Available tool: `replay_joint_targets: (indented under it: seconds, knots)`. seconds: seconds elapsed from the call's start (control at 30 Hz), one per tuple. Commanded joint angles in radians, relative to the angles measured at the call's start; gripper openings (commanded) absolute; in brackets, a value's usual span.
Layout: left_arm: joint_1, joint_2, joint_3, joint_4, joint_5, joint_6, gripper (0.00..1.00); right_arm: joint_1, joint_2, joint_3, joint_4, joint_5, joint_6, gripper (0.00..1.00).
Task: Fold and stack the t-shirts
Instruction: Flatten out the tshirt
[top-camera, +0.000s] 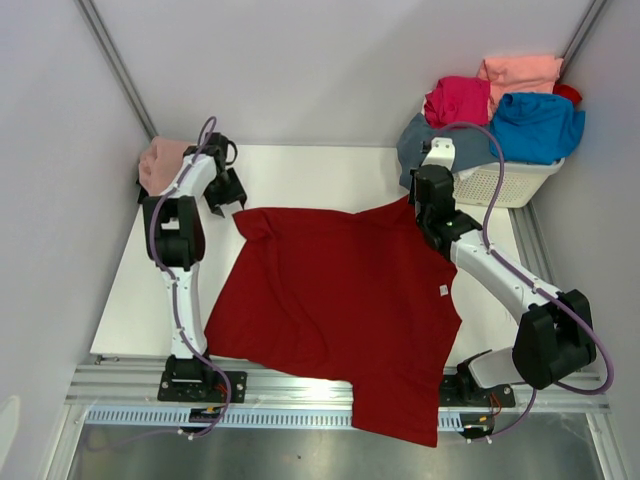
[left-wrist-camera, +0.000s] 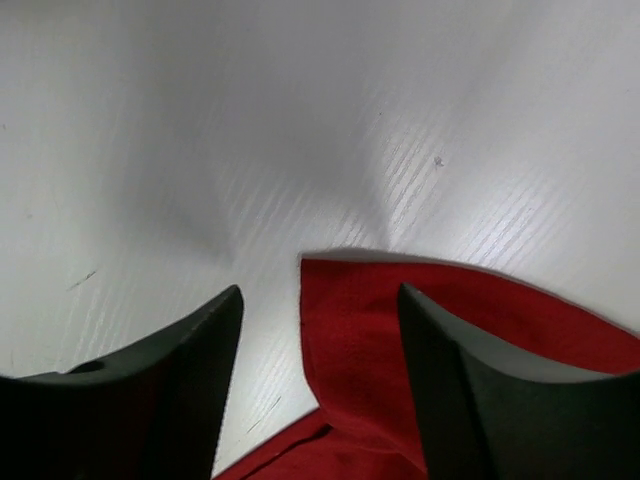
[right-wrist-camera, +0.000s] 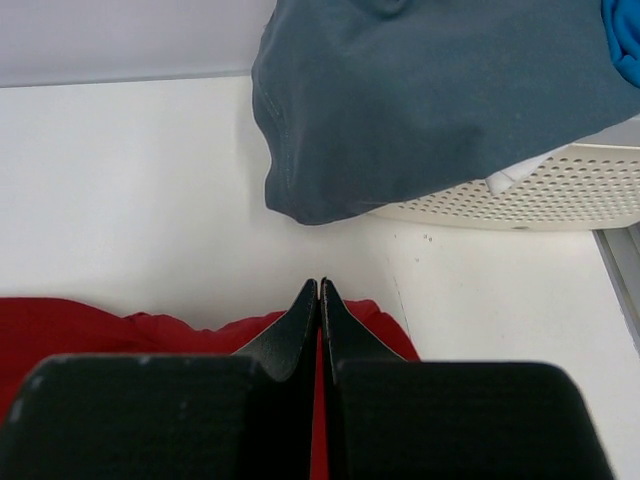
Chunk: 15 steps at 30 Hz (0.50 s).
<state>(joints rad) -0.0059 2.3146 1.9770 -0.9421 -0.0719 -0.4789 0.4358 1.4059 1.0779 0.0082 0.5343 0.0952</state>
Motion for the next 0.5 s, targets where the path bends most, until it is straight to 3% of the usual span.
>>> replay_joint_targets:
  seconds: [0.0, 0.07, 0.17, 0.33, 0.37, 0.47]
  knots:
    - [0.003, 0.048, 0.094, -0.047, 0.009, 0.031, 0.69, 0.006, -0.016, 0.047, 0.007, 0.006, 0.014, 0.0]
    - [-0.002, 0.062, 0.097, -0.078, 0.007, 0.065, 0.79, 0.007, -0.024, 0.053, 0.009, 0.007, 0.012, 0.0]
    - [-0.017, 0.045, 0.069, -0.05, -0.017, 0.083, 0.79, 0.007, -0.03, 0.06, 0.012, 0.01, 0.012, 0.0]
    - [-0.019, 0.043, 0.066, -0.047, 0.006, 0.088, 0.59, 0.007, -0.039, 0.076, 0.004, 0.006, 0.009, 0.0]
    - [-0.019, 0.043, 0.068, -0.046, 0.009, 0.088, 0.5, 0.007, -0.041, 0.077, 0.003, 0.007, 0.009, 0.0]
    - [-0.022, 0.045, 0.062, -0.041, 0.037, 0.097, 0.37, 0.007, -0.05, 0.079, 0.001, 0.003, 0.015, 0.0]
